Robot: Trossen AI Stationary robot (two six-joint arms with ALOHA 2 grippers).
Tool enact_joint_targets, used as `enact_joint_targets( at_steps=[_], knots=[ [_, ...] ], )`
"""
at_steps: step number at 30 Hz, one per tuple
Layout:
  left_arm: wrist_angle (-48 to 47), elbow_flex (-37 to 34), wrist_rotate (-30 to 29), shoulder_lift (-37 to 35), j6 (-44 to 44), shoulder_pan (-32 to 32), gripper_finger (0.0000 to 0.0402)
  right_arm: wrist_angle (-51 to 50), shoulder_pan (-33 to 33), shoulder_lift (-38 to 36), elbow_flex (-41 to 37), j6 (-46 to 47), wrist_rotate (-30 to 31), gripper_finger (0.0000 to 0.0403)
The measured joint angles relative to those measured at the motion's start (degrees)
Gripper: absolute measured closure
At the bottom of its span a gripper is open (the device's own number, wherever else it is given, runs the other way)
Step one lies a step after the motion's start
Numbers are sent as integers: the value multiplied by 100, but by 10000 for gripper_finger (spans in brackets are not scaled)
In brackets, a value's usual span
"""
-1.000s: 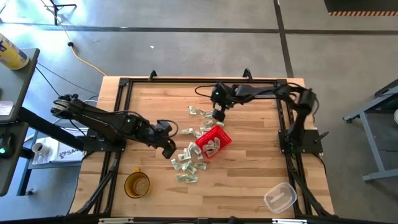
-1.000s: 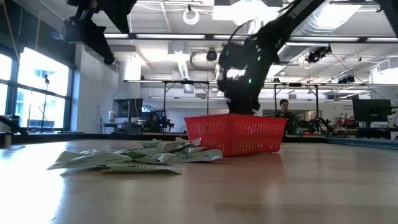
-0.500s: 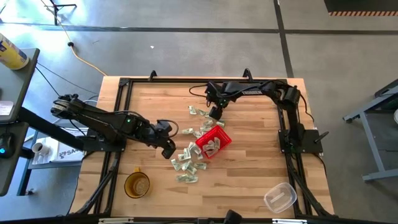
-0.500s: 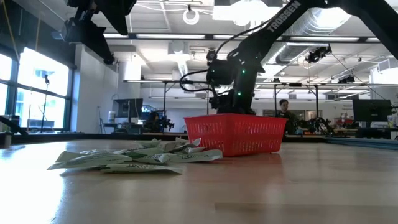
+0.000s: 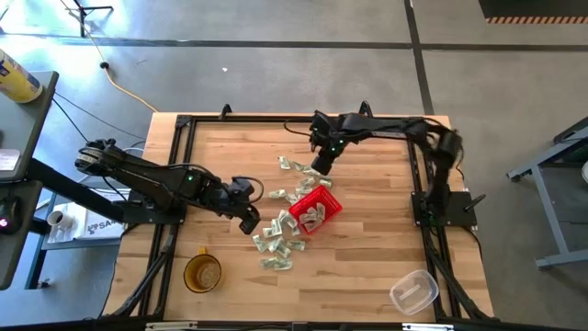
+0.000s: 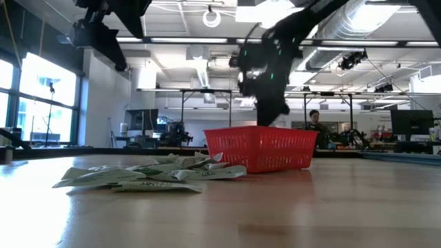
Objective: Pick and place items into bin
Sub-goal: Put the green stevia packet into the red bin, then put the light green stevia packet into the red bin
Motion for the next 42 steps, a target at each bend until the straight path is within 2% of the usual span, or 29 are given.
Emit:
enact_joint_targets(
  at_steps=[5,8,10,12,14,18,20,22,25,29,32,37,40,42],
  knots=[
    [5,0,-108,0,55,0,55,-32,558,-719,5,266,-1515,397],
    [5,0,-121,0,121,0,55,-180,1103,-779,2,350,-2106,380],
    [5,0,-124,0,131,0,55,-40,1501,-702,-70,503,-2159,362],
    [12,0,-124,0,127,0,55,235,1894,-682,-142,606,-1661,336],
    [12,2,-124,0,70,0,55,392,2204,-668,-168,621,-679,304],
    [41,4,-105,4,-102,0,55,243,2462,-674,-149,91,1744,240],
    [43,4,-58,4,-195,-2,55,144,2375,-738,-105,-122,2507,218],
    [48,7,40,4,-238,-2,55,170,2008,-774,-96,-253,2168,205],
    [51,7,49,4,-254,-2,55,419,1176,-544,-231,-139,1052,198],
    [43,7,47,4,-251,-4,55,823,532,-131,-270,20,573,197],
    [28,7,47,4,-249,-2,55,823,625,88,-249,-481,628,196],
    [-2,7,45,4,-106,-4,55,1006,874,405,-261,-910,1421,196],
    [-2,7,42,4,2,-4,55,1085,781,592,-253,-779,1457,197],
    [1,7,34,4,40,-4,55,1110,687,715,-271,-620,1245,200]
  ],
)
